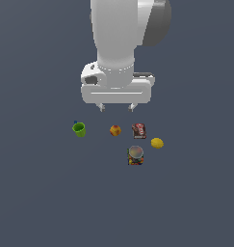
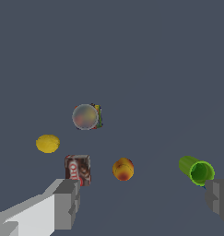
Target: Pick up a designated object from a clutter of objects.
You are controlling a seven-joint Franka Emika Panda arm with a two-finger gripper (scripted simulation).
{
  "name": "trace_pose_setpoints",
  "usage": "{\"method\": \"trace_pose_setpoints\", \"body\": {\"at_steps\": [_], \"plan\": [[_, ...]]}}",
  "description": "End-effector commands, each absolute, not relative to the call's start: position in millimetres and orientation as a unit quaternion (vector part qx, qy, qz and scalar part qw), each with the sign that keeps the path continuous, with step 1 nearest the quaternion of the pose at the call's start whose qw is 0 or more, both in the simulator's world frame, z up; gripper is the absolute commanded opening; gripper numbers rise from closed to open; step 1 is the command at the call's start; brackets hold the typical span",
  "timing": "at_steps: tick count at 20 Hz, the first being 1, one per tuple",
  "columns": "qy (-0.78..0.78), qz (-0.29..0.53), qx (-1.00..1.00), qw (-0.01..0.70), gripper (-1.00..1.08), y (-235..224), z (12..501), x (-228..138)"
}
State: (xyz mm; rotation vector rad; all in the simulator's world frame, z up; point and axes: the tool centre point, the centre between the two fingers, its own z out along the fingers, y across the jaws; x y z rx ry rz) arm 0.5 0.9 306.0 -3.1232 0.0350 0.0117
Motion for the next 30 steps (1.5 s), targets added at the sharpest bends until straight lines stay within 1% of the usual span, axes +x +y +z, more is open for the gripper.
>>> {"method": "trace_pose_setpoints", "body": {"at_steps": [1,8,14,22,30], "plan": [[0.013,0.003,-1.000,0.009,1.00,-1,305,1],[0.012,0.003,-1.000,0.008,1.00,2,300,1],[0.013,0.003,-1.000,0.005,1.00,14,277,-1],[0.013,0.002,-1.000,-0.002,1.00,43,222,-12],[0.010,0.000,-1.000,-0.007,1.00,82,150,-43]]}}
